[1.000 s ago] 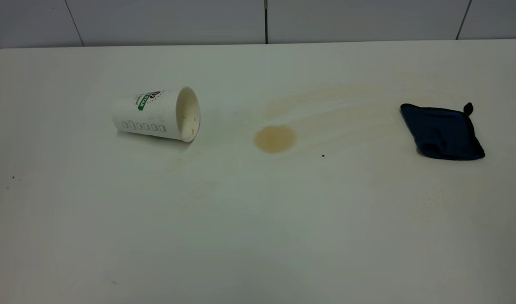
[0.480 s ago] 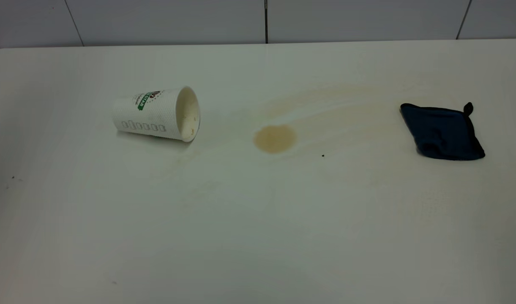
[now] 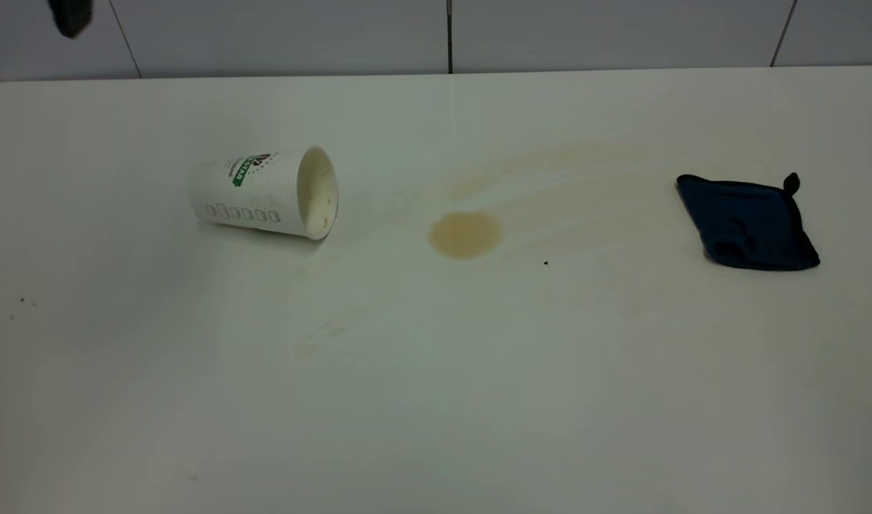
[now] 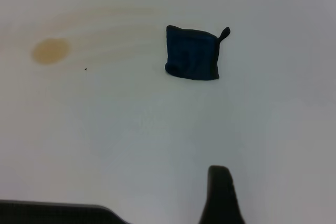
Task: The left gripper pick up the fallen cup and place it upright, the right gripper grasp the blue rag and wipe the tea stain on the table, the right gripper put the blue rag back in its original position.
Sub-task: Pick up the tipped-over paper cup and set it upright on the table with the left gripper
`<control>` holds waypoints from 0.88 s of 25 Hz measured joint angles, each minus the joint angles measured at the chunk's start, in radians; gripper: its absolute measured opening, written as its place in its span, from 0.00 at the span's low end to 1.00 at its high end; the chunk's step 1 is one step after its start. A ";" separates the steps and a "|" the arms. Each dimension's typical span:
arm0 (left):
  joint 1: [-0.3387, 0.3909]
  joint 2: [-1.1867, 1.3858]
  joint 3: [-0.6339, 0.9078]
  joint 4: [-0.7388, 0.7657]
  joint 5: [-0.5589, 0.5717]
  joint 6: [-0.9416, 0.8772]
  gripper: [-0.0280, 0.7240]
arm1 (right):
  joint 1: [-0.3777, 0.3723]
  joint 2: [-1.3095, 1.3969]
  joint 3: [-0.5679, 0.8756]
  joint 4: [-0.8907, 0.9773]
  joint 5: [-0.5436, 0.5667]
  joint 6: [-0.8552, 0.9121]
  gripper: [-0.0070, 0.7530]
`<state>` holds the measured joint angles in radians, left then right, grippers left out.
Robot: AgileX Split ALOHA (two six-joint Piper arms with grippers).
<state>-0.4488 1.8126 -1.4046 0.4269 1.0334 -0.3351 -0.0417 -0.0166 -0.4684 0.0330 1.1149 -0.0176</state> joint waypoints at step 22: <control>-0.163 0.657 -0.515 0.081 0.061 -0.147 0.82 | 0.000 0.000 0.000 0.000 0.000 0.001 0.78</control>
<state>-0.6120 2.4697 -1.9200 0.5079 1.0944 -0.4825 -0.0417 -0.0166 -0.4684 0.0330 1.1149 -0.0167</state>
